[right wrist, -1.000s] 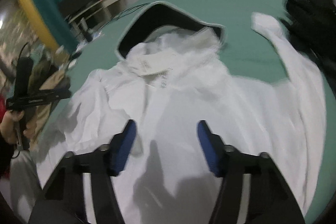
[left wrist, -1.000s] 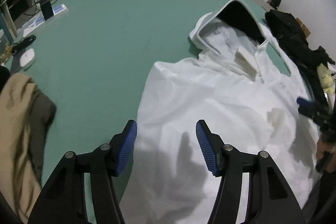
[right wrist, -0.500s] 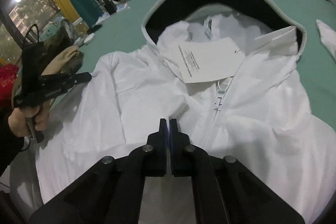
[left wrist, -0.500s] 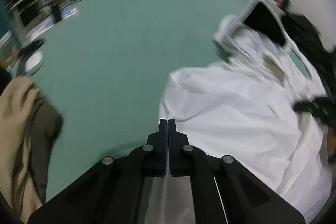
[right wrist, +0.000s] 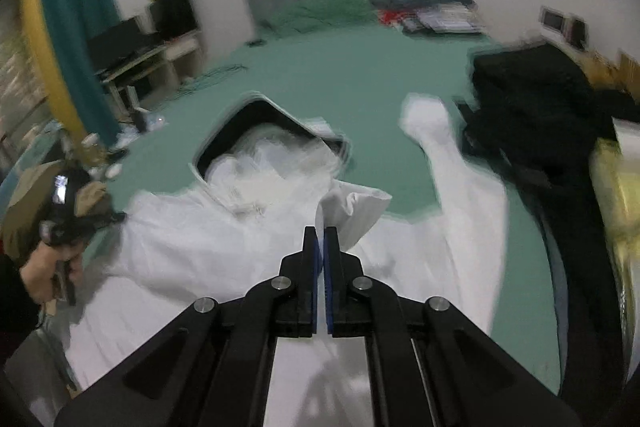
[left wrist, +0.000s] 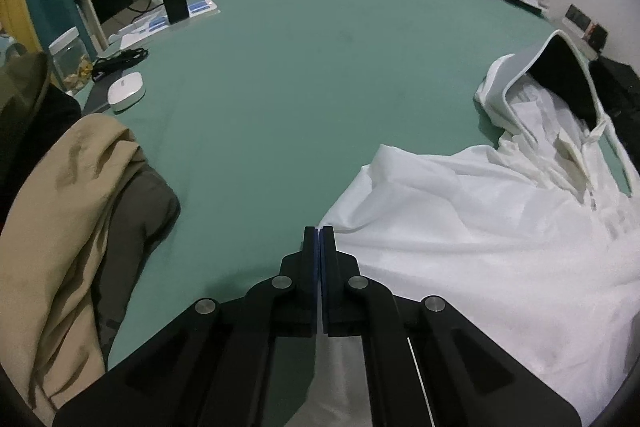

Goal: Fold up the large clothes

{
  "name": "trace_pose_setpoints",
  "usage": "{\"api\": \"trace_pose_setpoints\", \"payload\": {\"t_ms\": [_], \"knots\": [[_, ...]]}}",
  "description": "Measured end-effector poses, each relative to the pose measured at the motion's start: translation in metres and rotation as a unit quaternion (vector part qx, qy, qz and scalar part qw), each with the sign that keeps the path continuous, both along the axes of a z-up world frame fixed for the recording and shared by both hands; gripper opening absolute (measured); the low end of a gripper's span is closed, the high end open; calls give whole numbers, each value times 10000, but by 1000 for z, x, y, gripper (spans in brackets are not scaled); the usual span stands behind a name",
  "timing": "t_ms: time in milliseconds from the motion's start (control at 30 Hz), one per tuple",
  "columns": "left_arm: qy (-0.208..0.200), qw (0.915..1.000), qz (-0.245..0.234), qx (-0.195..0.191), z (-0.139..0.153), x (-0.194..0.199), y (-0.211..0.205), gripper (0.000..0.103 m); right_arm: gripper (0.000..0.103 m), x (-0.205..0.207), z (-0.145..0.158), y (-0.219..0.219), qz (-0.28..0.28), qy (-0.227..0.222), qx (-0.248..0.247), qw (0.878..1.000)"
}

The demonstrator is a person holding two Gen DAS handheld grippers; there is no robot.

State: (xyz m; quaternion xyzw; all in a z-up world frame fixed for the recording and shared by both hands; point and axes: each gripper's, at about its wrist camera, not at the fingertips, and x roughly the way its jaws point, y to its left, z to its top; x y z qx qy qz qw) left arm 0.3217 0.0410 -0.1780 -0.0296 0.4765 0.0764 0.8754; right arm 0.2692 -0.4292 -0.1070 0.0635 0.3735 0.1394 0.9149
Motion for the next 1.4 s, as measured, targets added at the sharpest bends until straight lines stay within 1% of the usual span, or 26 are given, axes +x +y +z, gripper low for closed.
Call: {"api": "trace_pose_setpoints", "payload": {"t_ms": [33,67,100,167,233,267,300,333,367,400,467,567,600,633,667,700,733,867,967,1100,1200,1233,1300,1333,1367,1400], "knots": [[66,10000,33,20,0,0,-1,1,3,-3,-18,-9,-64,324,9,9995],[110,9999,72,41,-1,0,-2,1,3,-3,-28,-11,-91,503,32,9987],[138,9998,77,75,0,-1,-3,1,4,-6,-48,-17,-130,865,68,9961],[256,9995,88,135,-1,0,-4,3,4,-10,-71,-20,-137,1321,92,9911],[300,9994,84,136,1,-1,-5,7,10,-15,-82,-23,-173,1442,24,9894],[261,9996,54,123,4,-1,-5,15,20,-16,-82,-25,-189,1413,20,9898],[226,9997,24,106,7,-2,-5,22,35,-14,-78,-28,-208,1357,32,9905],[181,9998,-30,78,9,-2,-5,36,44,-12,-74,-32,-253,1261,64,9917],[162,9998,-123,55,12,-2,-6,42,60,-9,-69,-36,-323,1145,110,9928],[152,9997,-183,54,13,-1,-7,42,64,-6,-64,-36,-348,1043,151,9938],[151,9992,-344,98,14,2,-11,42,64,5,-59,-38,-297,950,162,9949],[245,9982,-469,294,6,12,-17,42,64,24,-72,-28,-2,1188,163,9928],[278,9980,-472,326,3,14,-18,42,52,29,-79,-19,122,1320,145,9911],[313,9978,-473,340,-1,17,-19,42,35,32,-86,-14,212,1410,110,9897],[377,9974,-488,383,-7,20,-20,37,9,33,-90,-8,188,1431,-75,9895],[388,9971,-510,415,-11,21,-21,24,9,32,-92,-4,167,1397,-277,9897],[365,9970,-520,444,-13,23,-22,1,9,32,-89,-1,185,1300,-392,9906],[-40,9974,-498,516,-6,25,-24,1,6,30,-59,-1,-6,694,-796,9944],[-286,9965,-487,623,5,28,-27,1,5,35,-41,-5,-152,352,-883,9954],[-242,9968,-389,656,2,43,-21,1,6,52,-49,-6,-252,472,-856,9949],[165,9982,-283,509,-16,57,-14,1,6,67,-71,-3,-296,840,-837,9925],[249,9986,-242,407,-16,55,-13,3,6,70,-77,-1,-325,932,-862,9914],[151,9989,-251,359,-7,49,-10,21,9,70,-84,3,-363,1032,-986,9891],[52,9988,-258,407,-1,44,-9,41,11,69,-85,6,-348,1032,-1104,9879],[-61,9987,-284,422,7,37,-7,51,15,68,-85,9,-335,1011,-1205,9870],[-138,9988,-341,324,13,29,-5,51,20,67,-85,9,-339,1001,-1270,9863]]}}
